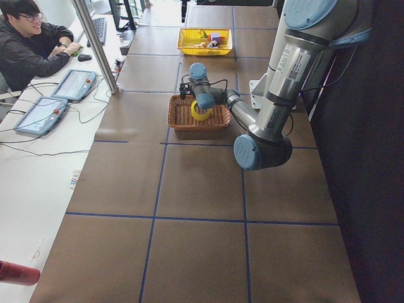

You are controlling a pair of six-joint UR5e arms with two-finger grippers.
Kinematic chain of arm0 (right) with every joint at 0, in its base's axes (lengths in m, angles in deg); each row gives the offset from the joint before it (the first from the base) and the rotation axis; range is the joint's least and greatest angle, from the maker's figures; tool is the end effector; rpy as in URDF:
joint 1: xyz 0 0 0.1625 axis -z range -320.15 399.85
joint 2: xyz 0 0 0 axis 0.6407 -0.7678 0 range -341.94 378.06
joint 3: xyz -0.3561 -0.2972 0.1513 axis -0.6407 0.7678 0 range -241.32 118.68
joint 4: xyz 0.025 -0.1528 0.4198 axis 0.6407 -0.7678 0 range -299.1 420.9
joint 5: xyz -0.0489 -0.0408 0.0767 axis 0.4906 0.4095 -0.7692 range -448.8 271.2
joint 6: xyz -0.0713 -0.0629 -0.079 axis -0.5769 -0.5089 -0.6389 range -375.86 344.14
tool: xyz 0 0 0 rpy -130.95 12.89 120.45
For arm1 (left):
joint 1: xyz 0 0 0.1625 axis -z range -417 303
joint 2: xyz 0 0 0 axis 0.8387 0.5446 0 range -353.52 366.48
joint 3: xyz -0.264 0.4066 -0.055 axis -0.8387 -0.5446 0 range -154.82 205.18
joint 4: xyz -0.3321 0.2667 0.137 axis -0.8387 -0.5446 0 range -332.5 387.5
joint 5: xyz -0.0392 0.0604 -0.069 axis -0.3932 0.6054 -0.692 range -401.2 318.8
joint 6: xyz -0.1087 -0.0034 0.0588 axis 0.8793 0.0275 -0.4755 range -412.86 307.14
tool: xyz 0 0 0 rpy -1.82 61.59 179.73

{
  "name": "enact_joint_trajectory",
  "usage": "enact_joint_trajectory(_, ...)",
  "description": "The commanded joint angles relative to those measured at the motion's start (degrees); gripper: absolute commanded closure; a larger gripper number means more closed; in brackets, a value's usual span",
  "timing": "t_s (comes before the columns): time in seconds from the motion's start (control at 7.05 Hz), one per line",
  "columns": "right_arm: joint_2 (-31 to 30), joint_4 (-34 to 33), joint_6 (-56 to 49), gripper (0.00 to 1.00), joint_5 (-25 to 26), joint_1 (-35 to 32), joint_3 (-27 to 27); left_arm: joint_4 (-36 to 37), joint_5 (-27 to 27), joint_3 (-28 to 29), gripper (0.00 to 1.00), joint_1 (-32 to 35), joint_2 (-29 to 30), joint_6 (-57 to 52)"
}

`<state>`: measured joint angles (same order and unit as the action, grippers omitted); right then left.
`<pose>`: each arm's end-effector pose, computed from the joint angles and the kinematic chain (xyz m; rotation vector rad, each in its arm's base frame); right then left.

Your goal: Move tape to another basket

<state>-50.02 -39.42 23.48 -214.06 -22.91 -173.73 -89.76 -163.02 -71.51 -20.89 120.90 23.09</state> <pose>-0.2318 -0.5855 0.3446 0.1522 -0.8132 0.0164 0.5328 -0.4729 0.3561 -0.0378 1.1087 -0.0619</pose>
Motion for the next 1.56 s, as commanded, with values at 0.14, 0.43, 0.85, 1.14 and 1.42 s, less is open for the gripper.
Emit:
enact_joint_trajectory(0.14,-0.4,0.0,-0.1,0.0,-0.3,-0.1,-0.2,8.7,1.5,-2.9,0.97,-0.4,0.5,-4.0)
enact_joint_trajectory(0.43,-0.9,0.1,-0.1,0.0,-1.7,-0.2,-1.0,13.5,3.1,-3.1,0.97,-1.4,3.1,-6.0)
enact_joint_trajectory(0.85,-2.5,0.6,-0.3,0.0,-2.0,-0.4,-1.2,17.0,11.8,-5.2,0.0,-3.8,4.6,-6.0)
enact_joint_trajectory(1.14,-5.3,0.0,-8.6,0.0,-2.3,-3.8,-0.9,18.4,11.3,-8.3,0.0,-3.4,2.6,-8.9)
enact_joint_trajectory(1.42,-13.2,0.4,-22.5,0.0,-4.4,-10.0,-0.4,33.8,7.5,-18.8,0.0,2.8,1.9,-21.3)
